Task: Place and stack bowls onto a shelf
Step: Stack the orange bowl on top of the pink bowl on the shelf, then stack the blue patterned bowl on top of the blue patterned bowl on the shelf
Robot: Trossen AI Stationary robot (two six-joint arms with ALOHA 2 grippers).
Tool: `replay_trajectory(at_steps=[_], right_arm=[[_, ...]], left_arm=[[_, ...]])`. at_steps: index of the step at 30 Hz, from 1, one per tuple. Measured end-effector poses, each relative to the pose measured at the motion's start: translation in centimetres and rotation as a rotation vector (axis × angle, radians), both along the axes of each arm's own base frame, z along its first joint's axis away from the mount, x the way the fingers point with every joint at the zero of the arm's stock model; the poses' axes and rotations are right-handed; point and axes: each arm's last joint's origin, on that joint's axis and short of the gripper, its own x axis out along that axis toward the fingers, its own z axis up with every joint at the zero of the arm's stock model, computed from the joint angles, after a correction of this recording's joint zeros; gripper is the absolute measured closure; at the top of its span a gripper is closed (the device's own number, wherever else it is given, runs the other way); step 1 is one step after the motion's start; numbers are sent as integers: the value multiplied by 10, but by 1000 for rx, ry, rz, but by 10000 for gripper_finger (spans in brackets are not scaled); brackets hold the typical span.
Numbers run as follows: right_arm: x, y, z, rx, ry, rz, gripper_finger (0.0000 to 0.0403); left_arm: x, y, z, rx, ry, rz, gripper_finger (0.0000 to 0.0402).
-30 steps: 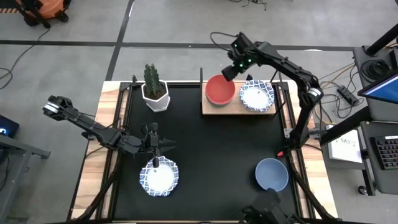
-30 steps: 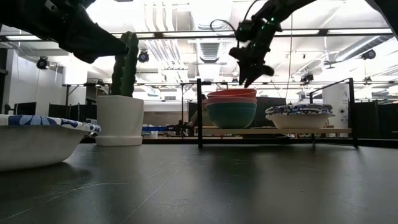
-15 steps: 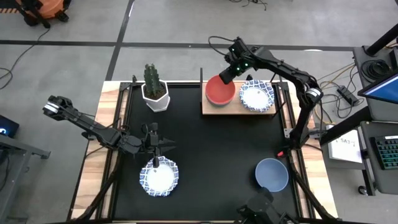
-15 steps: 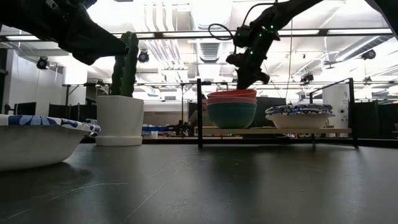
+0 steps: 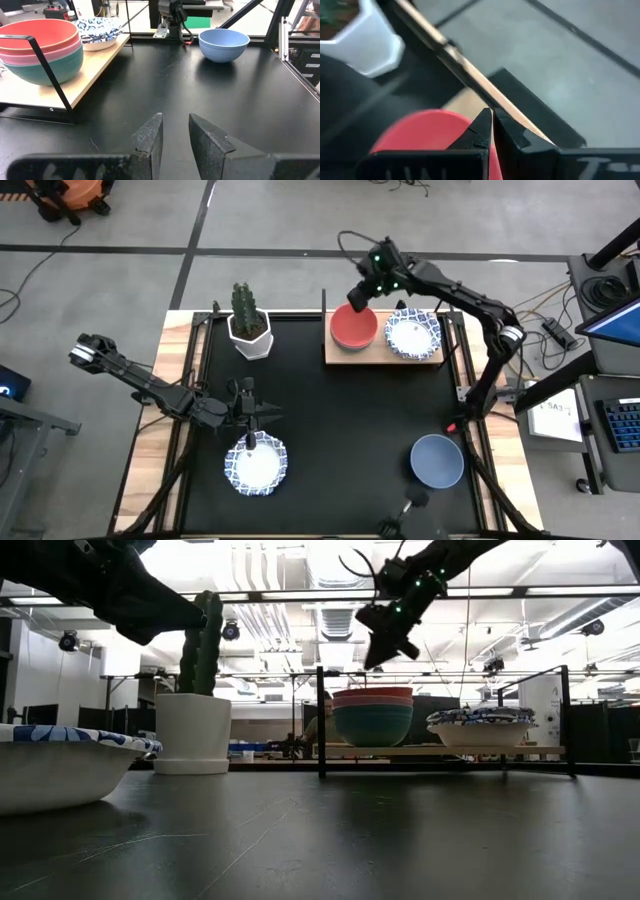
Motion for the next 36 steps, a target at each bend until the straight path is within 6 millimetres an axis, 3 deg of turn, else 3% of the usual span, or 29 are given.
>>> replay_trajectory(at_steps=[6,16,23,28,32,36], right_arm=[[14,25,-24,-90,-101,84,394],[-11,47,-89,-304,-420,23,394],[-18,49,-120,-308,-371,-52,394],[-18,50,-115,-315,-380,-45,394],[-20,56,-83,-350,-447,-29,394],[-24,81,-54,-332,-459,68,394]], left_arm=[[0,0,0,-7,-1,2,325],[0,0,0,-50,-7,14,325],[0,0,0,-44,-6,12,325],[0,0,0,-44,-7,12,325],[0,0,0,-83,-12,23,325],[0,0,-1,-173,-16,49,325]])
